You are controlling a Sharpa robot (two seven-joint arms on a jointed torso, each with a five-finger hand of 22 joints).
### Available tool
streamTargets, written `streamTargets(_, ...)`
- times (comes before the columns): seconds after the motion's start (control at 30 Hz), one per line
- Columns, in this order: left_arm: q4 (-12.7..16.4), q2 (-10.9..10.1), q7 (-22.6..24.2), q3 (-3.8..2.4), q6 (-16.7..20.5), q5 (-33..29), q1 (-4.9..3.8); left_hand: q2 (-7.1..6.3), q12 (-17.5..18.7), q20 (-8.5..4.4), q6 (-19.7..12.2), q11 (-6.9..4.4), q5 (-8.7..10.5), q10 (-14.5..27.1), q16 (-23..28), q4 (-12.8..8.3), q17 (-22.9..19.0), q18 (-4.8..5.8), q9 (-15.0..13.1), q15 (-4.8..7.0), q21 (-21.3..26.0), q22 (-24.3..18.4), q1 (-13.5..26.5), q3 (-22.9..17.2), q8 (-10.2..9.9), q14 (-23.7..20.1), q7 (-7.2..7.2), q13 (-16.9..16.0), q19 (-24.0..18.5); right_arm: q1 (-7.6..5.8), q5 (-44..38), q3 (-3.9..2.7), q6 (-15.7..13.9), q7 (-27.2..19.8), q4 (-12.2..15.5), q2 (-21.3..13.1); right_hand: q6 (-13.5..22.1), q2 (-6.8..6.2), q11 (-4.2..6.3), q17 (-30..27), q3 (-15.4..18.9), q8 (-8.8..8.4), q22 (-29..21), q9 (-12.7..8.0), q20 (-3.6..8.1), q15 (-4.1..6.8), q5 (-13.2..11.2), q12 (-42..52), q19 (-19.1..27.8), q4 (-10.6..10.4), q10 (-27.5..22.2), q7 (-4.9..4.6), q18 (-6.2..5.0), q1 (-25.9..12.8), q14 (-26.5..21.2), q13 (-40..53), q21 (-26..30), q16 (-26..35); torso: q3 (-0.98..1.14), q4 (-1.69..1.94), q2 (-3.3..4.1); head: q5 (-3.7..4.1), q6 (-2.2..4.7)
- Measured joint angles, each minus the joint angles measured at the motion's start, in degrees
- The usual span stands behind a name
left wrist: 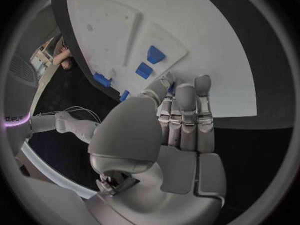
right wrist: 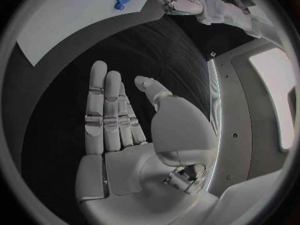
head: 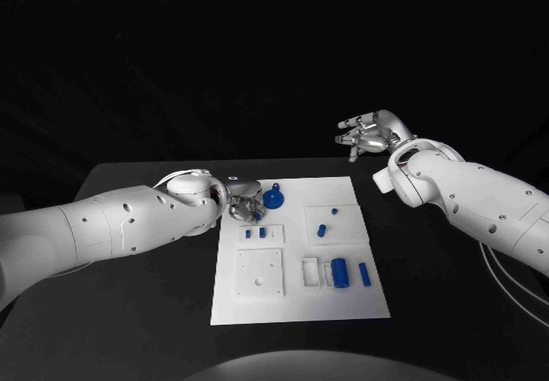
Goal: Assemble the parts on the task board
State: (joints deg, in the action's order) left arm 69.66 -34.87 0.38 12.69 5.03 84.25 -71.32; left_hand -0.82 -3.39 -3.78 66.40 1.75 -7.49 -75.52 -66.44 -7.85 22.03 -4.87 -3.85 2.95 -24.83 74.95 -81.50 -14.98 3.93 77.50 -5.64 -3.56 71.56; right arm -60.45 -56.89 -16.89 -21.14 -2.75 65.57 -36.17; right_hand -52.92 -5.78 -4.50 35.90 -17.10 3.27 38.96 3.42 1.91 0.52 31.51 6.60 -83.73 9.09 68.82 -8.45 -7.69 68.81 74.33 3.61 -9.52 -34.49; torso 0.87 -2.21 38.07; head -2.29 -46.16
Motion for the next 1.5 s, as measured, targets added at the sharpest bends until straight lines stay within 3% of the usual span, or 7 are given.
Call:
streamTargets(0.1, -0.05, -0.05, -0.08, 0.27, 0.08, 0.23, 0.40, -0.21, -0.04, 0.00, -1.87, 0.20, -0.01, 0.20, 0.14, 0.24, 0.00, -0.04, 0.18, 0.00, 0.00, 0.00, -0.22, -0.57, -0.29, 0.00, -0.02, 0.04, 0.00, 0.00, 0.00, 0.00, 0.04, 0.00, -0.04, 0.01, 0.00, 0.12, 0.00, 0.00, 0.00, 0.00, 0.03, 0.00, 0.00, 0.00, 0.00, 0.00, 0.00, 0.00, 0.00, 0.00, 0.00, -0.12, 0.00, 0.00, 0.00, 0.00, 0.00, 0.01, 0.01, 0.02, 0.02)
streamTargets(0.5, -0.04, -0.19, -0.09, 0.26, 0.29, 0.42, 0.43, -1.30, -0.03, 0.00, -5.67, 0.38, 0.00, 0.38, 0.61, 0.35, -0.01, -0.07, 0.22, 0.01, 0.00, -0.01, -0.52, -1.86, -0.20, -0.01, 0.45, 0.07, 0.00, 0.05, -0.06, 0.00, 0.15, -0.04, -0.19, 0.02, 0.10, 0.10, -0.45, -0.10, -0.24, 0.00, 0.05, 0.00, 0.00, -0.22, 0.00, -0.77, 0.00, 0.24, -0.87, 0.10, 0.00, -0.14, -0.22, -0.07, 0.00, 0.00, -0.03, 0.02, -0.01, 0.07, 0.12)
streamTargets(0.77, -0.46, -0.23, -0.02, 0.27, 0.48, 0.28, 0.46, -2.05, -0.36, -0.01, -6.33, 0.78, 0.00, 2.21, 0.87, 0.82, -0.04, -0.06, 0.21, -0.21, 0.22, -0.02, -0.23, -3.03, -0.20, -0.24, 0.33, -0.05, 0.00, 0.12, -0.12, 0.00, 0.18, -0.05, -0.27, -0.04, 0.15, -0.18, -0.83, -0.18, -0.24, 0.00, 0.04, 0.00, -0.20, -0.32, 0.00, -1.23, -0.19, 0.24, -1.67, -0.21, 0.00, -0.42, -0.32, -0.12, 0.00, 0.00, -0.04, 0.02, -0.02, 0.09, 0.02)
streamTargets(0.87, -0.74, -0.23, 0.06, 0.25, 0.62, 0.18, 0.46, -2.31, -0.36, 0.20, -6.33, 1.01, 0.00, 2.44, 0.87, 0.89, -0.07, -0.90, 0.22, -0.29, 0.22, -0.02, -0.48, -3.56, -0.20, -0.16, 0.33, -0.06, -0.21, 0.15, -0.15, 0.00, 0.24, -0.05, -0.27, -0.07, 0.14, -0.18, -1.01, -0.21, -0.24, 0.00, 0.04, 0.00, -0.29, -0.33, 0.00, -1.39, -0.10, 0.24, -2.08, -0.24, 0.00, -0.42, -0.33, -0.12, 0.00, 0.00, -0.04, 0.02, -0.02, 0.05, 0.02)
streamTargets(1.5, -1.15, -0.90, 0.24, 0.28, 1.79, -0.44, 0.51, -2.58, 0.19, 0.20, -6.33, 1.01, 0.00, 2.46, 0.87, 0.69, -0.07, -0.89, 0.21, -0.41, 0.22, -0.03, -0.74, -4.06, -0.20, -0.04, 0.33, 0.15, -0.21, 0.68, -0.43, 0.01, 0.96, 0.00, -0.17, -0.30, 0.15, -0.18, -1.24, -0.28, -0.19, 0.00, 0.16, 0.00, -0.31, -0.33, 0.00, -1.61, -0.10, 0.66, -2.48, -0.23, 0.00, -0.42, -0.33, -0.12, 0.00, 0.00, -0.03, 0.03, -0.01, -0.01, 0.10)
